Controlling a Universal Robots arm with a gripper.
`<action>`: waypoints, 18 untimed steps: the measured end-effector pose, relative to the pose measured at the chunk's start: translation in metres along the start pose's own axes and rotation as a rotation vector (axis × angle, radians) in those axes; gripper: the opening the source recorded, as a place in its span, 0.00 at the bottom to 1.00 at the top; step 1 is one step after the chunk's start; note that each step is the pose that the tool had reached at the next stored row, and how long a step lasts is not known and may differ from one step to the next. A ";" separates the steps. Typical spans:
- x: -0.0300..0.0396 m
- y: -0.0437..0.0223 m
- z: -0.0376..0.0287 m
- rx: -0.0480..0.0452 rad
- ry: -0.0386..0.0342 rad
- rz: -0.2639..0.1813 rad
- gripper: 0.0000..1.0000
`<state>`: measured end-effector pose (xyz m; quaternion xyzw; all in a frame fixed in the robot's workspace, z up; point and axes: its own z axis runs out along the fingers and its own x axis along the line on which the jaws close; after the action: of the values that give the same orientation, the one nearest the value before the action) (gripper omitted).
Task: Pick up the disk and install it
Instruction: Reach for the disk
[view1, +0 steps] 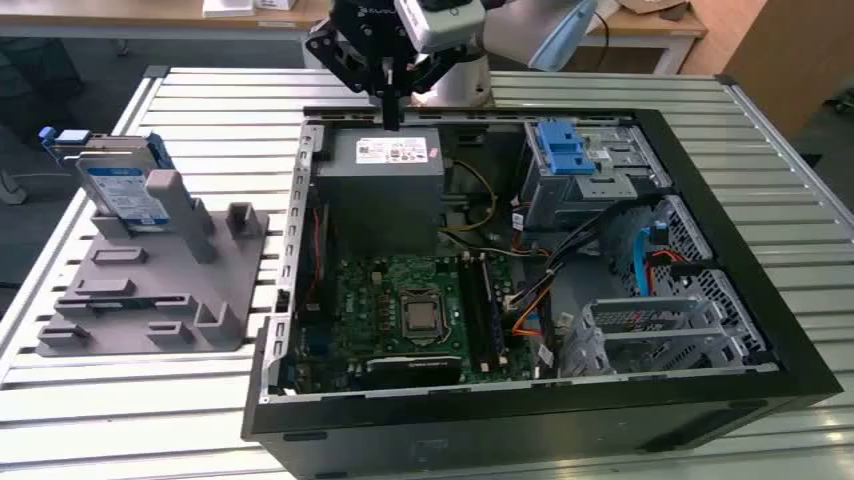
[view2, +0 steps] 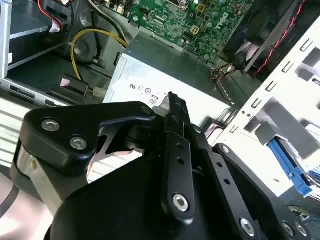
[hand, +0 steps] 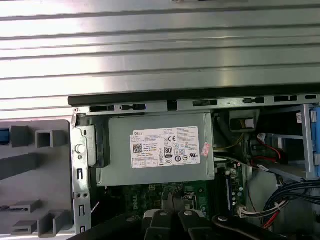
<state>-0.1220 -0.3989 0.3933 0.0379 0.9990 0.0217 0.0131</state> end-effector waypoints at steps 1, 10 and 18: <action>0.0000 0.0000 0.0000 0.0000 0.0000 0.000 0.11; 0.0015 -0.0001 0.0000 0.0000 0.0000 0.000 0.11; 0.0028 -0.0002 0.0000 0.0000 0.0000 0.000 0.11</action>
<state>-0.1248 -0.3989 0.3933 0.0379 0.9990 0.0217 0.0131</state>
